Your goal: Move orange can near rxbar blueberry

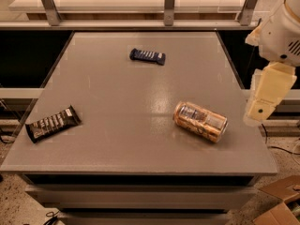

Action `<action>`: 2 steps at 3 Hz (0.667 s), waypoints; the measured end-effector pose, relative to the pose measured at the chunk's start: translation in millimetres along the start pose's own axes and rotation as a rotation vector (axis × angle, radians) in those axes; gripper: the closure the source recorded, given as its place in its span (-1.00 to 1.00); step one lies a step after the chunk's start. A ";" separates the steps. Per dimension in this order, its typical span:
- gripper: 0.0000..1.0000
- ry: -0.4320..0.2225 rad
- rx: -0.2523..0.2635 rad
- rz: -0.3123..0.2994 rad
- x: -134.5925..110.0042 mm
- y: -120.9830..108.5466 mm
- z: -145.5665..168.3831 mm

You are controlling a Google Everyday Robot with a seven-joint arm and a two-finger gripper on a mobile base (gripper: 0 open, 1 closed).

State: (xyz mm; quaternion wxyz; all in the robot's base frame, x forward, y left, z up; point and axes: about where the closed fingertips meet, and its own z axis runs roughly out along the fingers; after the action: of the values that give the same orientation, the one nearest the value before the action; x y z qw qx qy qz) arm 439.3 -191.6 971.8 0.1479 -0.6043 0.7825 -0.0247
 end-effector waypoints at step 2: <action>-1.00 0.073 -0.077 0.037 -24.6 15.0 32.5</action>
Offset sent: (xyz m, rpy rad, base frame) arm -0.0072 0.0464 -0.0504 -0.0761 0.1861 -0.0586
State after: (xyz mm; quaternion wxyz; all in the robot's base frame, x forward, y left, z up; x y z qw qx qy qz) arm 439.3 -159.6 942.5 0.0966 -0.5937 0.7987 -0.0139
